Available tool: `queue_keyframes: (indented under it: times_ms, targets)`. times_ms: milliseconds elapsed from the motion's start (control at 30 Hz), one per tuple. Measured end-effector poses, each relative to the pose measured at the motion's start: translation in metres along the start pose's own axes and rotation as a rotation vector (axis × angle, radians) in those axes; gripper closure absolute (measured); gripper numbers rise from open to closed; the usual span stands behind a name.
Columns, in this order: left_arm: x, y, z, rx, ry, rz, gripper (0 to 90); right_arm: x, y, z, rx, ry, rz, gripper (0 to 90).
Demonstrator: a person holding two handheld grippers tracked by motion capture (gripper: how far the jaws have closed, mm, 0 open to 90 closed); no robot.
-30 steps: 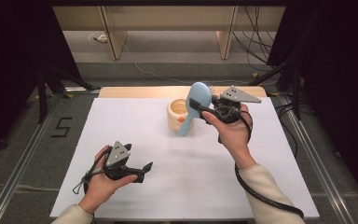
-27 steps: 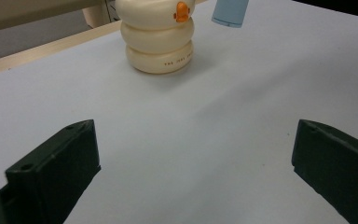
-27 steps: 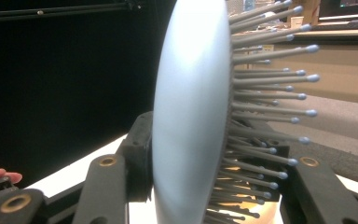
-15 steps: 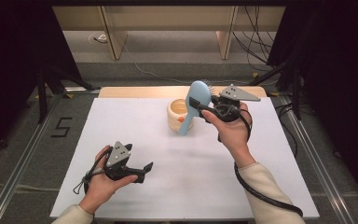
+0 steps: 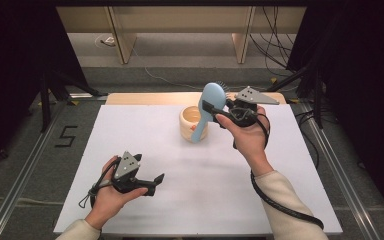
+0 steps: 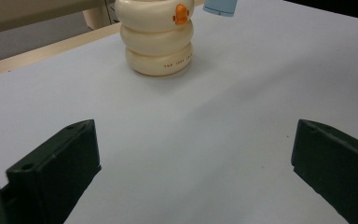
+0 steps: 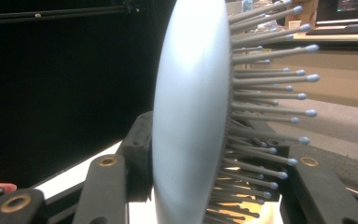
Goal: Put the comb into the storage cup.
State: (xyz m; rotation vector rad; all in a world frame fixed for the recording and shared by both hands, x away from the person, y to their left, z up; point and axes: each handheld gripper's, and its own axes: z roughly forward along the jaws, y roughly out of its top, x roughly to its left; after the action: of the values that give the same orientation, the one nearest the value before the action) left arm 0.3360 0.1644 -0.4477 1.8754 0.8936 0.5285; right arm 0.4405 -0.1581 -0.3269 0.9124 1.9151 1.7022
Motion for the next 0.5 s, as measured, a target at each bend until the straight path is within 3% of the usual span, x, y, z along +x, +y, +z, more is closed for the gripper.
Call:
queue_keyframes:
  times_ms: [500]
  targets:
    - [-0.0013,0.0,0.0018,0.006,-0.011,0.004,0.4,-0.0048,0.0066,0.0011,0.001,-0.011,0.001,52.0]
